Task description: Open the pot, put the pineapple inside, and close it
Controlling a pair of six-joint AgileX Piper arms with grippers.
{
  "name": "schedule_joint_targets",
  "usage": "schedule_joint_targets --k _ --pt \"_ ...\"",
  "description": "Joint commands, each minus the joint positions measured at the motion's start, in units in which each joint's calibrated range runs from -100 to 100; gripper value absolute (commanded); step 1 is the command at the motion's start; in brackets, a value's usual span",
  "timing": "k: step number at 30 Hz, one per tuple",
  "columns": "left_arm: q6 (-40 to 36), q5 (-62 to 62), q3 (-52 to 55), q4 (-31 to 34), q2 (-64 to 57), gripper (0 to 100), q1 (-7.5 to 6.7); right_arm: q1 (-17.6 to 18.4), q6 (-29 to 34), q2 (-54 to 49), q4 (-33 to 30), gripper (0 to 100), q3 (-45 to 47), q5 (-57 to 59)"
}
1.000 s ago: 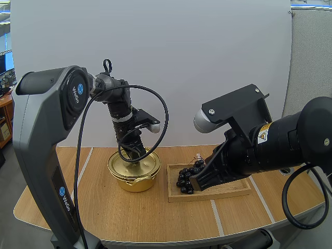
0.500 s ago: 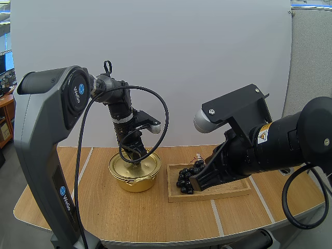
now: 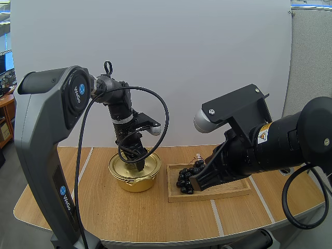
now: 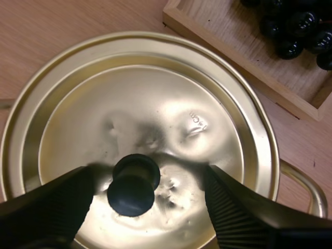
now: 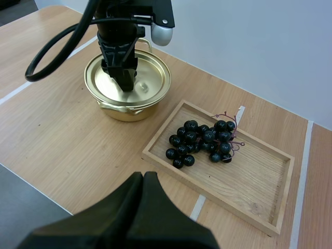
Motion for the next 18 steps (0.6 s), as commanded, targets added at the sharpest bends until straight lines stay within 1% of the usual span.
schedule_joint_targets --k 1,10,18 --pt "0.19 6.04 -0.51 0.38 -0.21 100 0.06 -0.21 -0.21 -0.63 0.3 0 0.18 0.0" --pt "-1.69 6.87 -4.23 0.48 -7.21 100 0.06 -0.21 -0.21 -0.63 0.3 0 0.18 0.0" --pt "-5.56 6.87 -4.35 2.41 -18.06 100 0.06 -0.21 -0.21 -0.63 0.3 0 0.18 0.0"
